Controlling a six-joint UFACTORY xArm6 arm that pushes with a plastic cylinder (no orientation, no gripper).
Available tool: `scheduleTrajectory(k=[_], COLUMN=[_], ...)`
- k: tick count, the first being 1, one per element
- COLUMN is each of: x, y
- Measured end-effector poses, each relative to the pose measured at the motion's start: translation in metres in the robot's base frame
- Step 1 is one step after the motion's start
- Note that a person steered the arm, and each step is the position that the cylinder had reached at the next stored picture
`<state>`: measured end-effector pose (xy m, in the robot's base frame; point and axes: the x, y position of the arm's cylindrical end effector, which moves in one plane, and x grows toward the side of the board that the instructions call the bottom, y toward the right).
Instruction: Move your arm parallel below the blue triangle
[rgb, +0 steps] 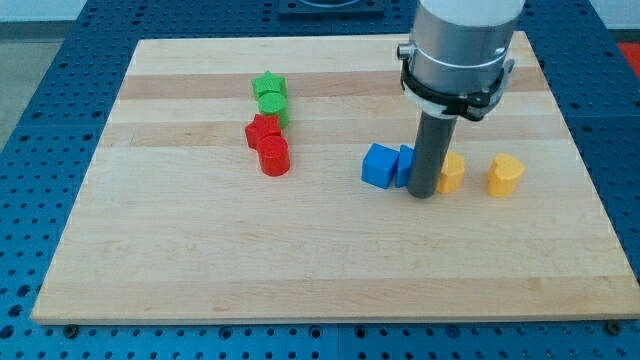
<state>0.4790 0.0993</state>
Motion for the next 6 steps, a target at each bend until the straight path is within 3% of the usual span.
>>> scheduleTrajectory(k=[1,2,3,5,6], x=[0.007,0.041,0.051,0.010,-0.025], y=[0.000,-0.002,-0.037,-0.127,-0.112])
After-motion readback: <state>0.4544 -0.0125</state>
